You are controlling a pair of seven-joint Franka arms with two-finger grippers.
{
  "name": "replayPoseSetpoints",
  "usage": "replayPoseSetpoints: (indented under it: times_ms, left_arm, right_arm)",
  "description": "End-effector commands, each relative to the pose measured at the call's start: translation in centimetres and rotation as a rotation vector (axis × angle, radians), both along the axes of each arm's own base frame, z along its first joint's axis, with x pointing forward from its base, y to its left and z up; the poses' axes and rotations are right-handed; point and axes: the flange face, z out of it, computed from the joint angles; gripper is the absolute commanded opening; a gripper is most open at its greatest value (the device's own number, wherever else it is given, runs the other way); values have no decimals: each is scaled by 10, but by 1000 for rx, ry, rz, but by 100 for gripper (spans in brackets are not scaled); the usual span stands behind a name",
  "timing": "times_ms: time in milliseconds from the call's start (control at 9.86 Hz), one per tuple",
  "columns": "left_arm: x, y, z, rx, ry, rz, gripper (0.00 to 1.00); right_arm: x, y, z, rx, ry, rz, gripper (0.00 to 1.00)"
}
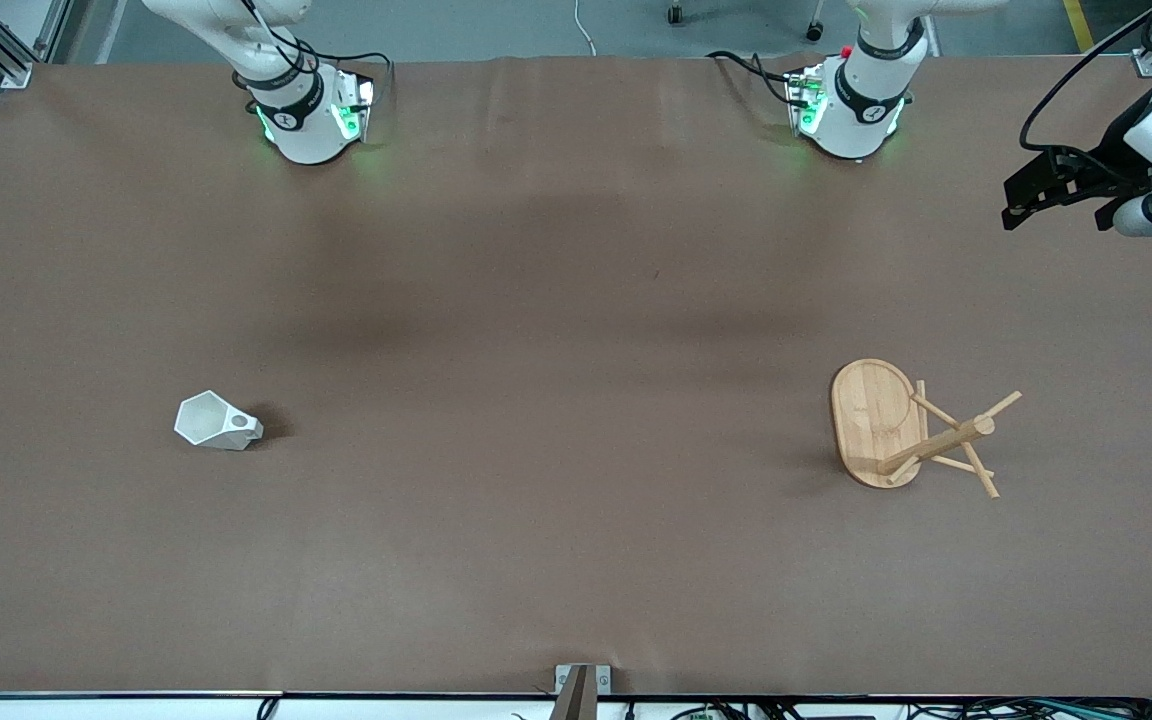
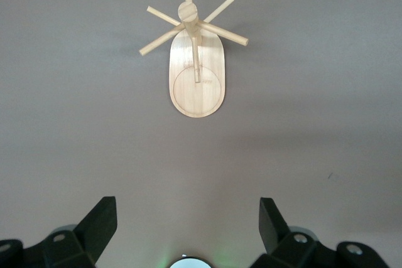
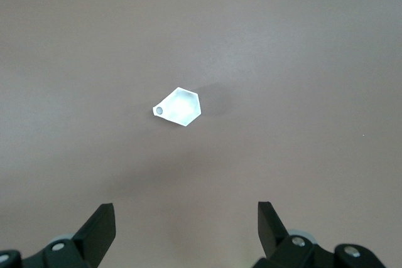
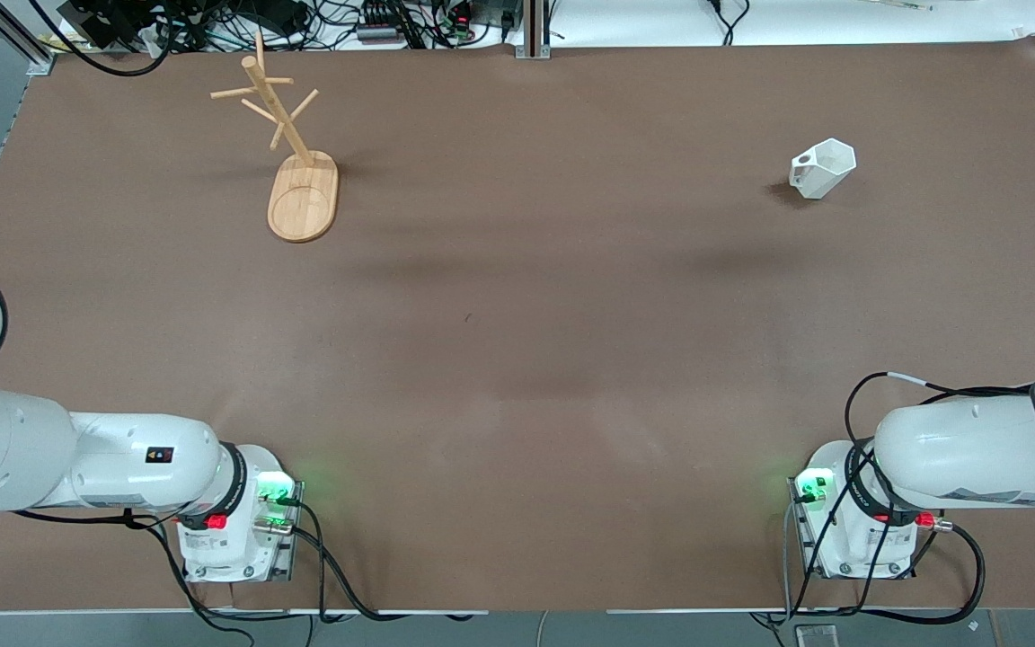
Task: Hang cup on rack
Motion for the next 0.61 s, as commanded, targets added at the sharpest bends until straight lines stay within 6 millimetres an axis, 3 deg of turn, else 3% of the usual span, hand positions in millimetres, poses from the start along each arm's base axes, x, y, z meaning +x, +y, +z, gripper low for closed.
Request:
replayPoseSetpoints:
  times_ms: [0,507]
  left_arm:
    - [3,-1,-16,-4,28,-2,100]
    - [3,1,-17,-1,29,1,100]
  right_arm:
    - [-2,-3,0,3,0,6,100]
    - [-3,-3,0,0,7,7,100]
